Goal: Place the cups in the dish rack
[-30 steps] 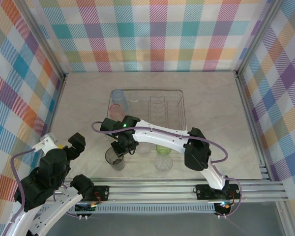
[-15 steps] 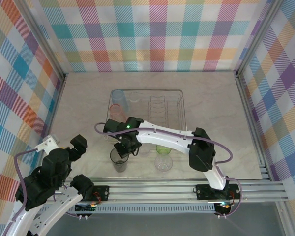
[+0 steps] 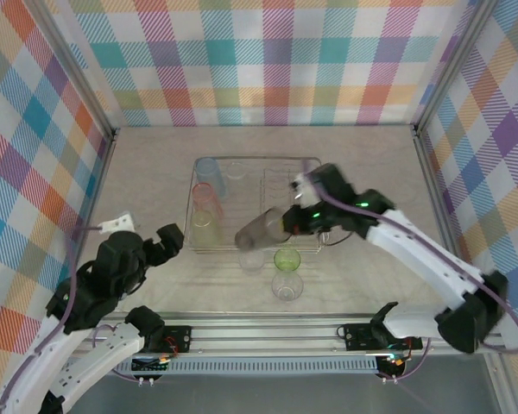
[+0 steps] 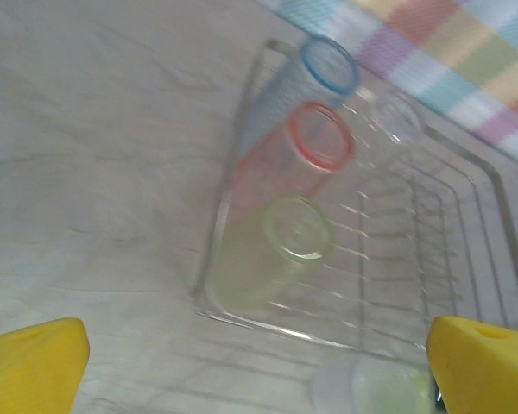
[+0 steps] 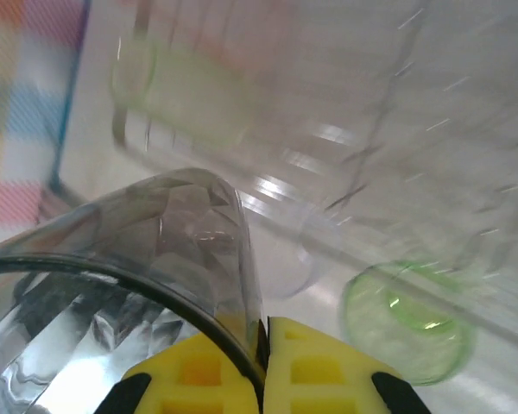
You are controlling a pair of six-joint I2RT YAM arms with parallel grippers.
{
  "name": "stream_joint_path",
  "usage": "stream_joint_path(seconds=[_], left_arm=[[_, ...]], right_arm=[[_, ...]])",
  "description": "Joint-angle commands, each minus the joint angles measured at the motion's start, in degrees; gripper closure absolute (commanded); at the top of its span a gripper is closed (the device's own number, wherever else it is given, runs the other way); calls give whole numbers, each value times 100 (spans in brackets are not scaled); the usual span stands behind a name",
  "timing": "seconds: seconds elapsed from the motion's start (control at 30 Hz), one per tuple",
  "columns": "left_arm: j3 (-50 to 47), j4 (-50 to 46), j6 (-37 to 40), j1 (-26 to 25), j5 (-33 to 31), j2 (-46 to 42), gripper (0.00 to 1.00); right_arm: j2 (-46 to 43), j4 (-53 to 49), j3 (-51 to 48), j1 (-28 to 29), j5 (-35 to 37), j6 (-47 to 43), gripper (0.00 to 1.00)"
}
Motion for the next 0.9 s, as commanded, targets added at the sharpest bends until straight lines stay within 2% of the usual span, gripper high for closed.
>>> stream_joint_path(seconds=[0.0, 0.13, 0.23, 0.33, 0.5, 0.67, 0.87], left_arm=[[313, 1160, 358, 22, 1370, 628, 0], [628, 2101, 519, 31, 2893, 1513, 0], [745, 2687, 472, 31, 3746, 1988, 0], [694, 3234, 323, 26, 4214, 2224, 0], [648, 3772, 196, 31, 4524, 2377, 0], [565, 4261, 65, 31, 4947, 2423, 0], [434, 4455, -43, 35, 5046, 2404, 0]], right_arm=[[-439, 731, -358, -878, -1328, 207, 100], [-609, 1637, -670, -1801, -2577, 670, 100], [-538, 2583, -839, -2013, -3259, 1177, 100], [-401, 3486, -953, -2027, -3721, 1686, 100], [-295, 4827, -1243, -1990, -4217, 2521, 100], [-138, 4582, -1148, -1648, -4364, 2234, 100], [-97, 5130, -1323, -1386, -4407, 2451, 100]])
